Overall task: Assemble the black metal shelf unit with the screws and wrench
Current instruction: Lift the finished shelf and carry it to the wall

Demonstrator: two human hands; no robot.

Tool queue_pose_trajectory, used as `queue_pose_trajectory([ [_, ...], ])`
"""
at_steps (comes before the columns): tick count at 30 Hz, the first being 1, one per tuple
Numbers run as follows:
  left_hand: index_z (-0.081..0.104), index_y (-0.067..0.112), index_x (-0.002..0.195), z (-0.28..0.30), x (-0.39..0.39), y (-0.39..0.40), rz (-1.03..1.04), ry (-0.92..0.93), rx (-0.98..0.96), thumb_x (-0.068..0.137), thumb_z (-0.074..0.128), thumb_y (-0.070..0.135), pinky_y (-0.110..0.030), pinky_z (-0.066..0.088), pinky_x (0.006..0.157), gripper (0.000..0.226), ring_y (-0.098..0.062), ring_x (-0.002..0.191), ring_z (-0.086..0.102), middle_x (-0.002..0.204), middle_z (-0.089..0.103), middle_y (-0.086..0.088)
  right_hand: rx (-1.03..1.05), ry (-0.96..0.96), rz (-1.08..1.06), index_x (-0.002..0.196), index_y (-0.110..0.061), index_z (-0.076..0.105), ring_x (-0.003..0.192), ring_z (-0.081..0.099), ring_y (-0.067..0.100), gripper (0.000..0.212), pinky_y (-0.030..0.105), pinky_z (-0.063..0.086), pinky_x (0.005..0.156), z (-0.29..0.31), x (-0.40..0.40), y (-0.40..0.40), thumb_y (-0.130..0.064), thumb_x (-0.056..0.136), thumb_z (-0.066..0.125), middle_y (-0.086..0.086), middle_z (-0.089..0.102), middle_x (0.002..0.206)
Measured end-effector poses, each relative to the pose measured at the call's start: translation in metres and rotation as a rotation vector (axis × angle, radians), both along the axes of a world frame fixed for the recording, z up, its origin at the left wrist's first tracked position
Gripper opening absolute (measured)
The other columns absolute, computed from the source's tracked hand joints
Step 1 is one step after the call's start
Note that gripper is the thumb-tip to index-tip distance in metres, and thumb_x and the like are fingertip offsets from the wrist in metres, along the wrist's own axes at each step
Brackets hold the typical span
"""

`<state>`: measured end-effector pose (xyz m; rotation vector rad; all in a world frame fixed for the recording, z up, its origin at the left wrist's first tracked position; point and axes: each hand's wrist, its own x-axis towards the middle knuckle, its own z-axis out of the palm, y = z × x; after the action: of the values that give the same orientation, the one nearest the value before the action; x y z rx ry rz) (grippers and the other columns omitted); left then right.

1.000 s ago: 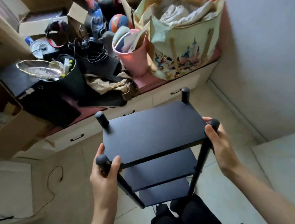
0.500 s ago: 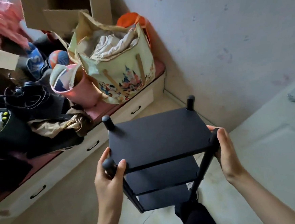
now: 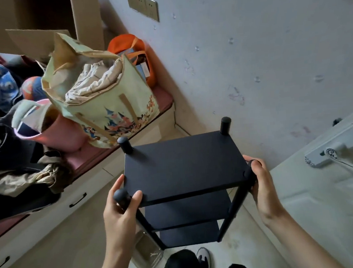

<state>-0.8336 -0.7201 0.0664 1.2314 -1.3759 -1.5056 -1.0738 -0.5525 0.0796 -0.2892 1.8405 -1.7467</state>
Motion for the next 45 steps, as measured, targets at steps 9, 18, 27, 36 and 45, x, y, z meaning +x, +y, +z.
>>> queue_pose_trajectory([
  [9, 0.049, 0.049, 0.130, -0.005, -0.087, -0.068, -0.182, -0.069, 0.170, 0.073, 0.062, 0.064, -0.024, 0.044, 0.093, 0.060, 0.009, 0.114, 0.059, 0.125, 0.062, 0.025, 0.045, -0.088, -0.044, 0.113, -0.025, 0.058, 0.104, 0.059, 0.016, 0.022, 0.036, 0.044, 0.088, -0.028, -0.079, -0.041, -0.022, 0.102, 0.039, -0.002, 0.065, 0.111],
  [18, 0.077, 0.034, 0.107, -0.039, -0.170, -0.194, -0.339, -0.138, 0.574, 0.073, 0.061, 0.073, -0.036, 0.043, 0.093, 0.053, -0.001, 0.102, 0.069, 0.113, 0.074, 0.014, 0.267, -0.192, -0.010, 0.117, -0.026, 0.053, 0.113, 0.056, 0.025, 0.041, 0.050, 0.042, 0.097, -0.059, -0.156, -0.133, -0.044, 0.081, 0.050, 0.008, 0.060, 0.123],
  [27, 0.047, 0.020, 0.063, -0.094, -0.256, -0.299, -0.389, -0.324, 0.665, 0.076, 0.058, 0.010, -0.036, 0.026, 0.067, 0.020, -0.017, 0.071, 0.036, 0.072, 0.043, -0.002, 0.429, -0.476, 0.001, 0.100, -0.019, 0.064, 0.099, 0.059, 0.018, 0.014, 0.040, 0.042, 0.088, -0.119, -0.222, -0.209, -0.016, 0.087, 0.059, 0.000, 0.068, 0.107],
  [36, 0.045, 0.009, 0.069, -0.222, -0.320, -0.349, -0.304, -0.451, 0.772, 0.080, 0.041, -0.015, -0.032, 0.033, 0.063, 0.027, -0.023, 0.077, 0.045, 0.084, 0.051, -0.007, 0.620, -0.585, -0.030, 0.090, -0.003, 0.059, 0.090, 0.061, 0.030, 0.021, 0.039, 0.050, 0.070, -0.238, -0.268, -0.270, 0.008, 0.074, 0.051, 0.014, 0.065, 0.097],
  [45, 0.066, 0.012, 0.097, -0.312, -0.333, -0.383, -0.271, -0.433, 0.754, 0.075, 0.039, -0.013, -0.027, 0.047, 0.064, 0.044, -0.021, 0.081, 0.059, 0.092, 0.067, 0.001, 0.576, -0.717, -0.117, 0.112, -0.005, 0.060, 0.092, 0.062, 0.033, 0.046, 0.034, 0.049, 0.065, -0.321, -0.277, -0.303, 0.013, 0.071, 0.048, 0.018, 0.064, 0.107],
])
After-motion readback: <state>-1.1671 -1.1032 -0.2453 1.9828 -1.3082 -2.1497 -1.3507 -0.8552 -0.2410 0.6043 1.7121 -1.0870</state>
